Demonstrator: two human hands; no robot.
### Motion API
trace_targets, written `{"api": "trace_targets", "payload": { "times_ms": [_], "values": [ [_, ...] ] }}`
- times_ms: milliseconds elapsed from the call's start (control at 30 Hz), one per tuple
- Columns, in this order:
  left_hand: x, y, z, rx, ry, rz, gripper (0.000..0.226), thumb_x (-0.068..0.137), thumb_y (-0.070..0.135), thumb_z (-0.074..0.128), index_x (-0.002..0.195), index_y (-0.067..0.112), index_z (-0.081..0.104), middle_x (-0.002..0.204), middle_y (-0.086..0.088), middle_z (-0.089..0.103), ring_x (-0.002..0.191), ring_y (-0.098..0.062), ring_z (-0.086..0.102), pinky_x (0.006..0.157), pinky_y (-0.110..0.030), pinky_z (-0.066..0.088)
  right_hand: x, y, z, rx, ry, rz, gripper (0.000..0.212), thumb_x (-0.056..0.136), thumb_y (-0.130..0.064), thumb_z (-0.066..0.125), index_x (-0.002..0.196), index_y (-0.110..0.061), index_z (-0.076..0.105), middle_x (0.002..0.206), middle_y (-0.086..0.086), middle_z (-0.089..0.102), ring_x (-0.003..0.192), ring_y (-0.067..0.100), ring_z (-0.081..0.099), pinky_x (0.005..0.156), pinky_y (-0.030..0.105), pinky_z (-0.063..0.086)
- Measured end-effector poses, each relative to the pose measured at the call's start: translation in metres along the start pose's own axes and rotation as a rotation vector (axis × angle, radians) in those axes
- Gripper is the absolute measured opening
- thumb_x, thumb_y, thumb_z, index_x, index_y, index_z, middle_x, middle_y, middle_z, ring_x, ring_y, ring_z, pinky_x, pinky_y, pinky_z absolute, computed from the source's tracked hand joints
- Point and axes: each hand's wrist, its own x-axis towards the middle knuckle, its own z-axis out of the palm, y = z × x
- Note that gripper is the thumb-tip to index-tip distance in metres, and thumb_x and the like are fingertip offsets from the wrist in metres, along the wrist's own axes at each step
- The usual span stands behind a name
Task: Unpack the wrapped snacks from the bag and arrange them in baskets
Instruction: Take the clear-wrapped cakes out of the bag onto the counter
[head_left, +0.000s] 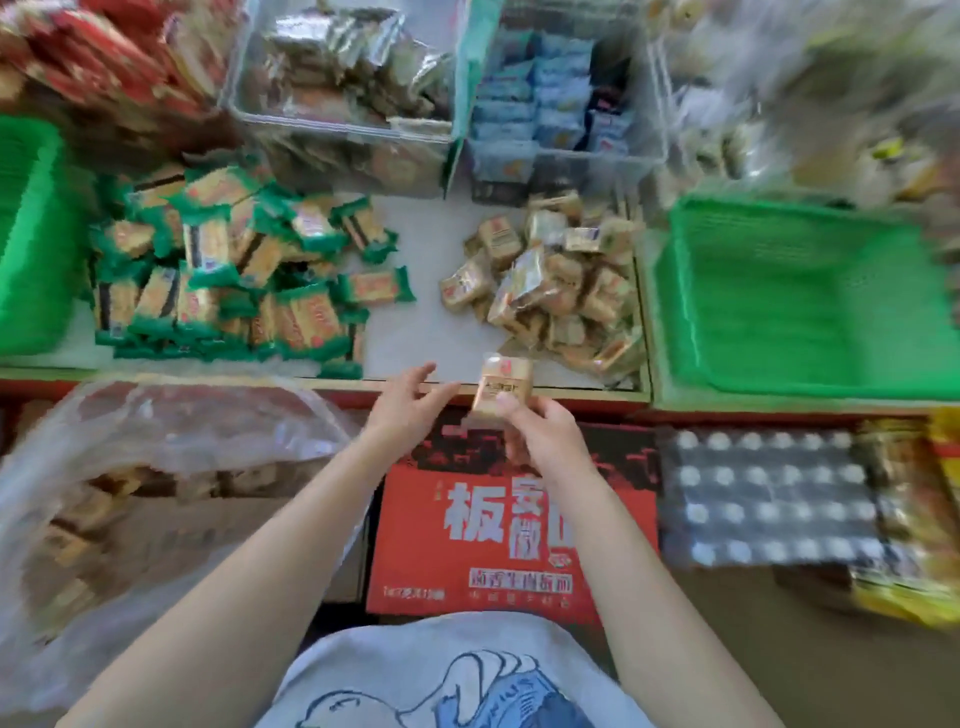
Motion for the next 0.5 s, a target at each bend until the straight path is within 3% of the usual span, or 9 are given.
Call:
{"api": "trace_targets", "payload": {
  "times_ms": [67, 133, 300, 500],
  "values": [
    [0.017, 0.004, 0.027, 0.353, 0.033, 0.056, 0.063, 0.099, 0.048, 0.053, 0.153, 0.02, 0.038, 0.155, -0.007, 0.041, 0.143, -0.026, 0.038, 0.116, -0.039, 0.03, 0.016, -0.01, -0.041, 0.073, 0.126, -0.004, 0.02, 0.094, -0.033, 0.068, 0.098, -0.014, 0.066, 0.071, 0.003, 0.061, 0.051, 0.013, 0.053, 0.051, 0.026, 0.043],
    [0.025, 0.01, 0.049, 0.493, 0.005, 0.095, 0.062, 0.102, 0.049, 0.046, 0.156, 0.022, 0.032, 0.157, -0.008, 0.038, 0.145, -0.027, 0.033, 0.116, -0.04, 0.027, 0.036, -0.029, -0.074, 0.104, 0.187, -0.054, 0.011, 0.095, -0.031, 0.067, 0.096, -0.02, 0.066, 0.077, 0.002, 0.062, 0.055, 0.011, 0.054, 0.053, 0.023, 0.045],
    [0.033, 0.002, 0.074, 0.655, -0.003, 0.054, 0.074, 0.099, 0.058, 0.042, 0.16, 0.027, 0.013, 0.162, -0.006, 0.029, 0.152, -0.023, 0.015, 0.121, -0.044, 0.019, 0.093, -0.085, -0.101, 0.272, 0.154, -0.167, 0.017, 0.094, -0.028, 0.069, 0.106, -0.016, 0.071, 0.093, 0.005, 0.07, 0.072, 0.014, 0.061, 0.071, 0.031, 0.054],
    [0.038, 0.002, 0.068, 0.683, -0.054, -0.003, 0.072, 0.099, 0.06, 0.04, 0.159, 0.034, 0.009, 0.164, -0.002, 0.025, 0.153, -0.02, 0.015, 0.121, -0.049, 0.017, 0.127, -0.112, -0.091, 0.225, 0.329, -0.215, 0.028, 0.099, -0.008, 0.056, 0.125, -0.014, 0.048, 0.096, 0.008, 0.071, 0.065, 0.015, 0.068, 0.058, 0.025, 0.057]
  ]
}}
